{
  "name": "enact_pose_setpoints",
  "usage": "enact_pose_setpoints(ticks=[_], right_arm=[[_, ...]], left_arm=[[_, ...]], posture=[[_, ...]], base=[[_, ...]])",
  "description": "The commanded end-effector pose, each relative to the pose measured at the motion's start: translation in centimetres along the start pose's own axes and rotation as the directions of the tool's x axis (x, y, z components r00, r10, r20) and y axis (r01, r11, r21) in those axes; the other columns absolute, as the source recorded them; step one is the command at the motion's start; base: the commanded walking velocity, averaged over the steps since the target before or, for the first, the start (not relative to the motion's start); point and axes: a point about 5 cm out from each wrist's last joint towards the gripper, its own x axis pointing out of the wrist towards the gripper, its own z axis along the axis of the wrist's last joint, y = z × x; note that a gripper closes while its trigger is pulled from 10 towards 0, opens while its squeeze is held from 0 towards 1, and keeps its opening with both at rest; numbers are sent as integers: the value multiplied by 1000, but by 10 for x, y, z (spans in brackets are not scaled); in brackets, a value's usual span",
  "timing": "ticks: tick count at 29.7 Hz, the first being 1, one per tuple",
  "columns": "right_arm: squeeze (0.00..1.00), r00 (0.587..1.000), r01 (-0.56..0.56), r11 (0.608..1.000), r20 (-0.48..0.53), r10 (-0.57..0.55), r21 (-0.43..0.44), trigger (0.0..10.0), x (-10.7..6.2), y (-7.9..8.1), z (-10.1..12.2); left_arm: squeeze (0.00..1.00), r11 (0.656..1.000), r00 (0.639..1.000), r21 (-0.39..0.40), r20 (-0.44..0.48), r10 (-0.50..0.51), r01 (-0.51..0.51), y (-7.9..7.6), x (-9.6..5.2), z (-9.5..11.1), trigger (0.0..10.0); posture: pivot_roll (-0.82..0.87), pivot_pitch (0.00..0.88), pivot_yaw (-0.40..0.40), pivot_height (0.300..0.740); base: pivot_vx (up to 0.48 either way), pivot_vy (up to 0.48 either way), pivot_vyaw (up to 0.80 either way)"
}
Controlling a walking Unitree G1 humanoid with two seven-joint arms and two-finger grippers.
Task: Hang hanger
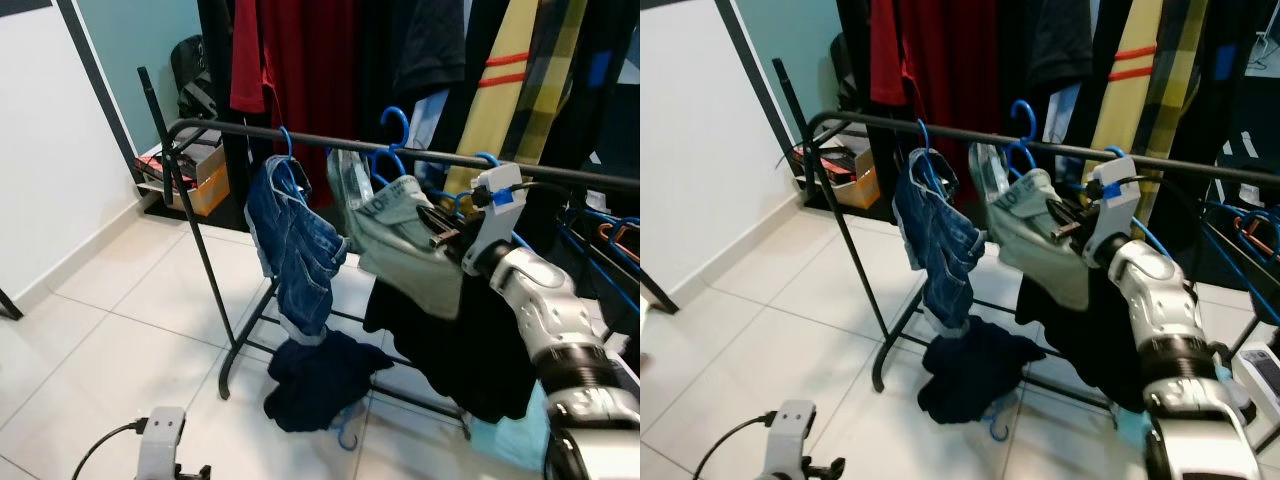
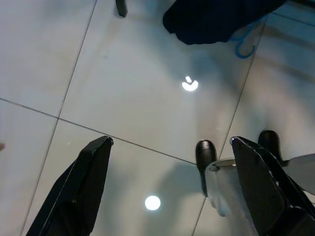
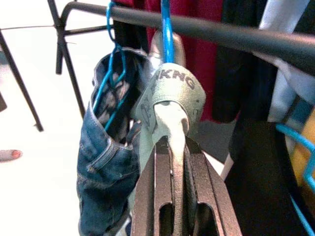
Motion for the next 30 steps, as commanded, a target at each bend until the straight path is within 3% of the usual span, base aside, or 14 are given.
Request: enact_pose_setpoints(ticks=[1, 8, 14, 22, 27, 28, 29, 30], right_arm=[[0, 995, -100, 995, -11, 100, -23, 0, -7, 13, 1], [0, 993, -116, 993, -27, 116, -32, 0, -13, 14, -1], [0, 990, -96, 993, -113, 89, -61, 0, -29, 4, -13], [0, 989, -88, 992, -129, 76, -91, 0, -42, -2, -4], [0, 989, -117, 989, -100, 108, -92, 0, -49, 4, 9], [0, 986, -142, 986, -101, 132, -92, 0, -49, 9, 10], [0, 986, -142, 986, -101, 132, -92, 0, -49, 9, 10], [0, 980, -173, 981, -114, 163, -92, 0, -50, 13, 9]], left_arm=[[0, 999, 1000, 41, -24, 19, -18, 6, -2, -3, 10000], [0, 999, 1000, 49, -24, 19, -18, 6, -2, -3, 10000], [0, 999, 1000, 52, -16, 15, -14, 6, -2, -2, 10000], [0, 999, 1000, 47, 11, 10, -10, 5, -2, 0, 10000], [0, 1000, 998, 26, 65, 6, -8, 4, -2, 4, 10000], [0, 999, 991, 35, 135, -11, 6, 0, 3, 27, 10000], [0, 999, 991, 35, 135, -11, 6, 0, 3, 27, 10000], [0, 998, 976, 48, 214, -36, 26, -7, 9, 57, 10000]], posture=[[-124, 0, 66, 740], [-125, 0, 67, 740], [-129, 0, 65, 740], [-132, 0, 64, 740], [-137, 0, 63, 740], [-135, 0, 61, 740], [-135, 0, 61, 740], [-132, 0, 59, 740]], base=[[-259, 0, 0], [-261, 0, 0], [-247, 0, 0], [-244, 0, 0], [-97, 0, 0], [0, 0, 0], [0, 0, 0], [0, 0, 0]])
